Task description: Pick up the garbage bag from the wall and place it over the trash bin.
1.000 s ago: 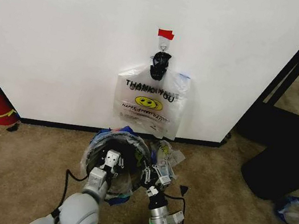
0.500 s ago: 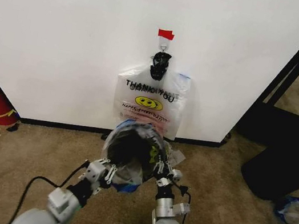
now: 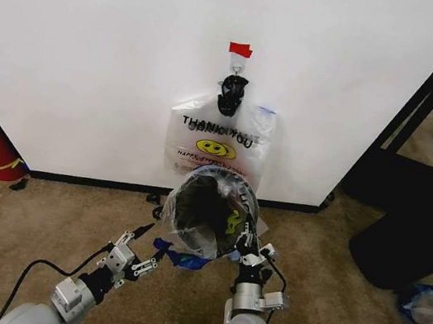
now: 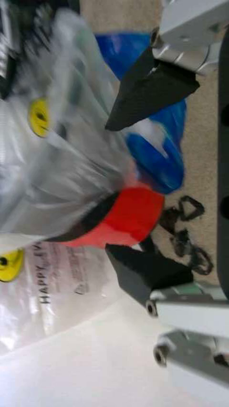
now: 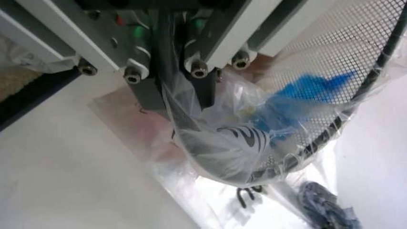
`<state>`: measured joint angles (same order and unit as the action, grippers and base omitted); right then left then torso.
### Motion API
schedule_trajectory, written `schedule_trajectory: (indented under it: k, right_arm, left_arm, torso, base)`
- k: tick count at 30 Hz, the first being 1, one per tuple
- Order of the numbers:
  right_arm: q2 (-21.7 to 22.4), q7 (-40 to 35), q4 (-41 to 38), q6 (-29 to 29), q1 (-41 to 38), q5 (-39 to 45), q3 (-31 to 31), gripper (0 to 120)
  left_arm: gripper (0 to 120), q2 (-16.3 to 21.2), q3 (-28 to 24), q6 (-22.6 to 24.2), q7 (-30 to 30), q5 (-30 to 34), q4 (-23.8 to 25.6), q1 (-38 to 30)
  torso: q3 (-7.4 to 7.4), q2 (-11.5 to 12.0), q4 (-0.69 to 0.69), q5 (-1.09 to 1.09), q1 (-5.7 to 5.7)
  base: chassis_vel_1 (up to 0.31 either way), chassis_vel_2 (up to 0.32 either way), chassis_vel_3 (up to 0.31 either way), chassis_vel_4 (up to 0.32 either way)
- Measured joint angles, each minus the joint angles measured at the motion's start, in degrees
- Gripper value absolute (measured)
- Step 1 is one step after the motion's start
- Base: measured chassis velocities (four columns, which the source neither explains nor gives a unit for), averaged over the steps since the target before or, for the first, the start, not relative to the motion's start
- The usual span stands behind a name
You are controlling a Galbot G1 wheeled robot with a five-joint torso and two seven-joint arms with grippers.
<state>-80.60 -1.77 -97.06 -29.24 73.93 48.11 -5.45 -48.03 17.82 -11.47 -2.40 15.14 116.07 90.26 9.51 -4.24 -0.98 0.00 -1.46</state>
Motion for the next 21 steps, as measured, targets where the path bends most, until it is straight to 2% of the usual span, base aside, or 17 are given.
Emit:
schedule_trajectory:
  k: [4,8,9,12,13,17,19,21]
  right_arm:
    - [-0.01,0.85,-0.15,-0.03,-0.03,0.08,0.32,1]
    - [-0.31,1.22,-0.14,-0.04,-0.21,0.09,0.43,1]
    - [-0.48,1.40,0.01,-0.04,-0.36,0.04,0.49,1]
    - [-0.60,1.79,0.61,-0.08,-0.58,-0.22,0.49,1]
    - [-0.60,1.79,0.61,-0.08,-0.58,-0.22,0.49,1]
    - [-0.62,1.94,0.92,-0.11,-0.69,-0.20,0.46,1]
    - [-0.56,1.95,0.92,-0.11,-0.72,-0.14,0.45,1]
    - [-0.52,1.95,0.89,-0.11,-0.72,-0.05,0.44,1]
  left_arm:
    - [56,-0.82,-1.13,1.31,0.14,1.52,-1.49,-1.61]
    - [46,-1.09,-1.65,1.88,-0.05,2.51,-2.33,-2.16]
    - [39,-1.17,-1.80,2.03,-0.42,3.12,-2.69,-2.41]
    - [27,-1.04,-1.83,2.28,-1.48,4.97,-2.74,-2.42]
    - [27,-1.04,-1.83,2.28,-1.48,4.97,-2.74,-2.42]
    - [9,-0.57,-1.75,2.25,-3.14,6.44,-2.96,-2.73]
    - [2,-0.58,-1.89,2.19,-3.62,6.45,-3.55,-3.17]
    - [0,-0.69,-1.96,2.11,-3.86,6.33,-3.93,-3.41]
  torso:
    - [0.00,0.00,0.00,0.00,0.00]
    - [0.00,0.00,0.01,0.00,0.00]
    - [0.00,0.00,0.00,0.00,0.00]
    - [0.00,0.00,0.00,0.00,0.00]
    - [0.00,0.00,0.00,0.00,0.00]
    - [0.00,0.00,0.00,0.00,0.00]
    - [0.00,0.00,0.00,0.00,0.00]
    - [0.00,0.00,0.00,0.00,0.00]
  base:
    - [0.000,0.000,0.000,0.000]
    - [0.000,0.000,0.000,0.000]
    - [0.000,0.000,0.000,0.000]
    - [0.000,0.000,0.000,0.000]
    - [0.000,0.000,0.000,0.000]
    - [0.000,0.000,0.000,0.000]
    - [0.000,0.000,0.000,0.000]
    - [0.000,0.000,0.000,0.000]
